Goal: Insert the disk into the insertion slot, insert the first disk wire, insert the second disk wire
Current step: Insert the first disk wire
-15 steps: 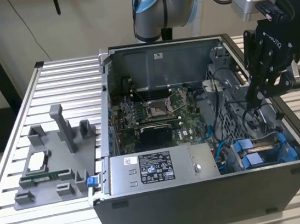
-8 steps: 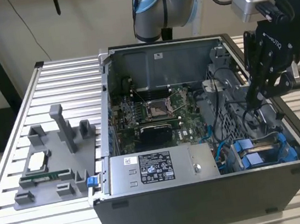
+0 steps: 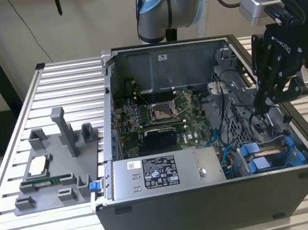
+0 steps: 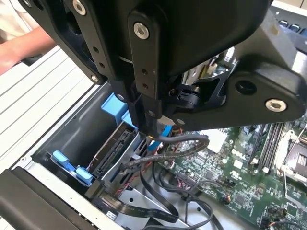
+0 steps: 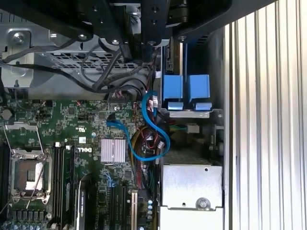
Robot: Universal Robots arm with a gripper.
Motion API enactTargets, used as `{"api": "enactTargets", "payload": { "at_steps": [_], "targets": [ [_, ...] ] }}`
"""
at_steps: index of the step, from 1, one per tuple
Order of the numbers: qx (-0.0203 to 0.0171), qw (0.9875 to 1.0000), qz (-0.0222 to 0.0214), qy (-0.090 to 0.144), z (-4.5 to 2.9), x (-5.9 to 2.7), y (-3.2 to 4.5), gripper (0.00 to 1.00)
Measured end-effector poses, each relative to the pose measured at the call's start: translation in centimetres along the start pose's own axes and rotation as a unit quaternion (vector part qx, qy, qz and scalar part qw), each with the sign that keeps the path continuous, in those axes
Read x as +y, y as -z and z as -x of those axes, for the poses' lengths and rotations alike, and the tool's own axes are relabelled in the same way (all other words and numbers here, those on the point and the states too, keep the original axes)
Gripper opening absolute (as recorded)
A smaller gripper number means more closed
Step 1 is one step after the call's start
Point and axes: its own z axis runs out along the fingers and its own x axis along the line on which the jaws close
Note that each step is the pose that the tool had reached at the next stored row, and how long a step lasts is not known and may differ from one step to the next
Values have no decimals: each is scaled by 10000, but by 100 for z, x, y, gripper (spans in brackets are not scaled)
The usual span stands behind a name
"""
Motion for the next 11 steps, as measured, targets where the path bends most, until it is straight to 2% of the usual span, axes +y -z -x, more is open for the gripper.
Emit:
{"api": "enactTargets", "payload": {
  "at_steps": [11],
  "targets": [
    [33, 10000, 24, -2, -45, -48, -39, 0]
  ]
}}
